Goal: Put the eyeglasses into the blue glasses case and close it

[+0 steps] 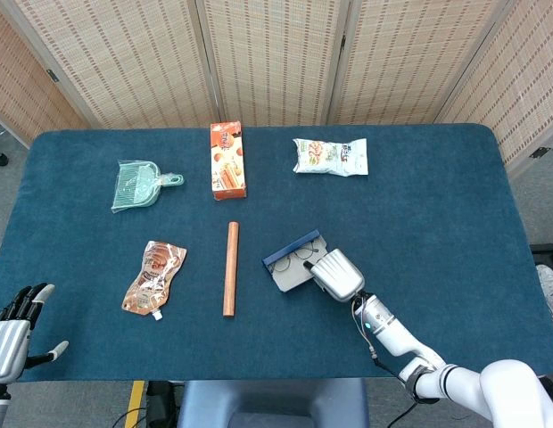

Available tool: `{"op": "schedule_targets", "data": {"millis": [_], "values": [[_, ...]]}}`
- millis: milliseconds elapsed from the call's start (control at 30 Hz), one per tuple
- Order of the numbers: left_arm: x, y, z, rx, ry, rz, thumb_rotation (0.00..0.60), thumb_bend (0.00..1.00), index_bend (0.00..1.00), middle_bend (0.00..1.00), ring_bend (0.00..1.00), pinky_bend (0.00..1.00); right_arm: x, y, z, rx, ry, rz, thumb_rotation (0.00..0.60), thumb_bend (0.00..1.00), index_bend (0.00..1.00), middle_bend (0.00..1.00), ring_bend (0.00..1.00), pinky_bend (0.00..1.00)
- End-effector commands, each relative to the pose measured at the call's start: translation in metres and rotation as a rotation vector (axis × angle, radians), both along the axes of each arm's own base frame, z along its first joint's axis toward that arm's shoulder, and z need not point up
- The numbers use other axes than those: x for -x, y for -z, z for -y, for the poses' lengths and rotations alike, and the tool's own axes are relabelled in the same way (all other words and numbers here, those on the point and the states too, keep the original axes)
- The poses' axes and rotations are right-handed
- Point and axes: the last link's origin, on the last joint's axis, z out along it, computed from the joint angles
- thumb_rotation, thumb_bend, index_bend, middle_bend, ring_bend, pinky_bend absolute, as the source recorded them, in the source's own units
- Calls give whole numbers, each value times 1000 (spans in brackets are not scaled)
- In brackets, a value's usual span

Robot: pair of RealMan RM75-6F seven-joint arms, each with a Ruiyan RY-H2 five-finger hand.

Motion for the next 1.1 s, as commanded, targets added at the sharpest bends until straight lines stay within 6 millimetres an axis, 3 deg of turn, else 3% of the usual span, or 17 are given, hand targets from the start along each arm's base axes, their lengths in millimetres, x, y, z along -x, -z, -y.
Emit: {"op": "schedule_targets", "data": {"millis": [33, 367, 633, 833, 1100], "values": [[0, 0, 0, 0, 2, 1, 600, 189, 121, 117, 97, 258, 1, -1, -2, -6, 3, 2, 600, 509, 587, 869, 1000, 892], [-1, 4, -4, 15, 2, -1, 600, 189, 121, 117, 97, 257, 22, -31, -27, -20, 27, 11, 600, 529, 623, 878, 1000, 892], [-4, 6, -6, 26, 8, 1, 600, 189, 121, 117, 97, 257, 27, -53, -47, -36, 11, -32, 600, 530, 627, 879, 1000, 892], [-5, 6, -7, 25, 9, 3, 600, 188, 121, 117, 98, 258, 10, -57, -37, -4, -20, -23, 600, 529, 627, 879, 1000, 892], [-1, 4, -4, 23, -8, 2, 600, 189, 121, 117, 97, 257, -6, -44, -16, -4, -16, -43, 600, 529, 627, 879, 1000, 892]]}}
